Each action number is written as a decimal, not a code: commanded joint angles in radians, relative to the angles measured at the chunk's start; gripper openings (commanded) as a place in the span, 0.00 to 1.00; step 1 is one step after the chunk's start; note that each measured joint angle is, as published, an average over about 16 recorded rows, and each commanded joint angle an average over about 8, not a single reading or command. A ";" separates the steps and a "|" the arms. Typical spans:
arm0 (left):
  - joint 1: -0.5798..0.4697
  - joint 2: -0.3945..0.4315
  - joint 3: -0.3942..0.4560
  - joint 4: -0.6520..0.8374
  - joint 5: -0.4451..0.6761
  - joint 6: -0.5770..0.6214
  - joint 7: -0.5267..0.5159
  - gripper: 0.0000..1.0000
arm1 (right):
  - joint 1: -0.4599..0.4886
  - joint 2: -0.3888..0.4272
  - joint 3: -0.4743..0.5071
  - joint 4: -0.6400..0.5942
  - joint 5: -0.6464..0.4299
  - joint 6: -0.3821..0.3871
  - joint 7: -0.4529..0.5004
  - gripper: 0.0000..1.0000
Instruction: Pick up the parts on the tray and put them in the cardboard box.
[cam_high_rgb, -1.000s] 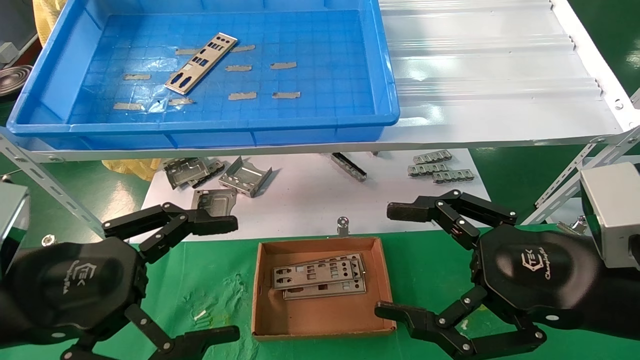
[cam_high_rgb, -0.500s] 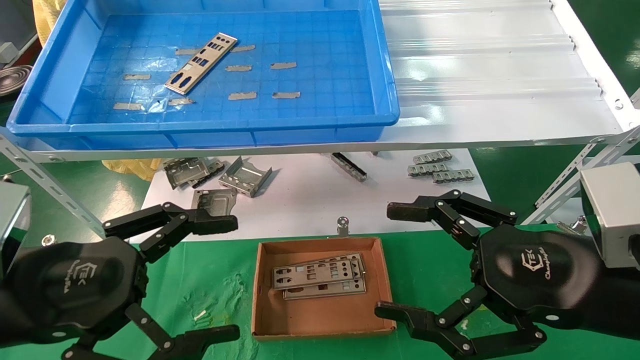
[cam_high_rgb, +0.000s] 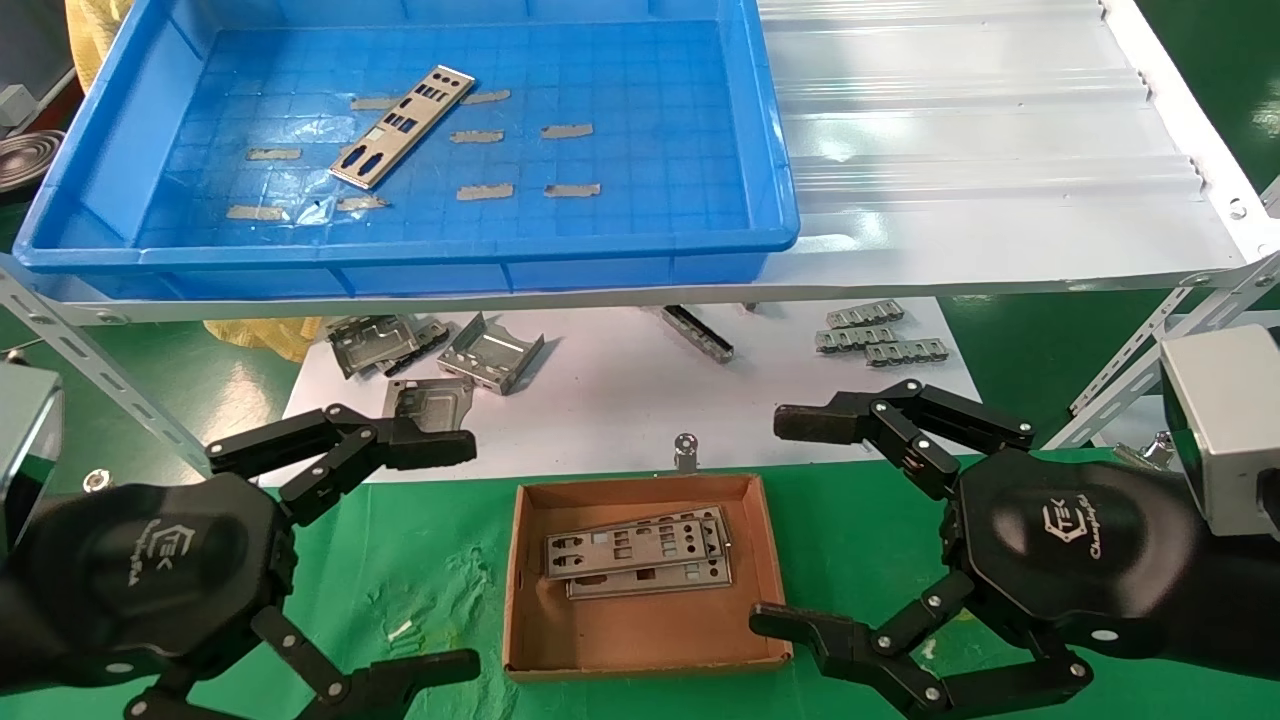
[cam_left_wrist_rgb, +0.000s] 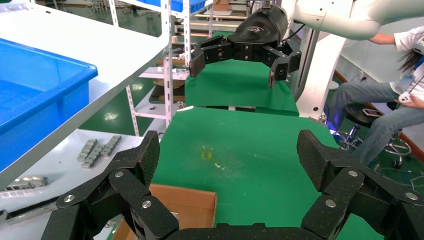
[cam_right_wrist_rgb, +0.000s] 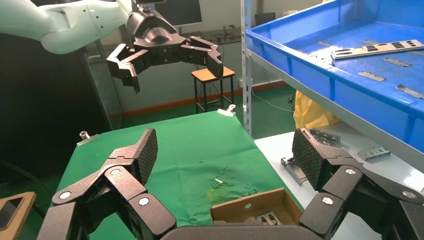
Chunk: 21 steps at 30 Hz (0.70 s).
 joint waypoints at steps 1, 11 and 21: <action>0.000 0.000 0.000 0.000 0.000 0.000 0.000 1.00 | 0.000 0.000 0.000 0.000 0.000 0.000 0.000 1.00; 0.000 0.000 0.000 0.001 0.000 0.000 0.000 1.00 | 0.000 0.000 0.000 0.000 0.000 0.000 0.000 1.00; 0.000 0.000 0.000 0.001 0.000 0.000 0.000 1.00 | 0.000 0.000 0.000 0.000 0.000 0.000 0.000 1.00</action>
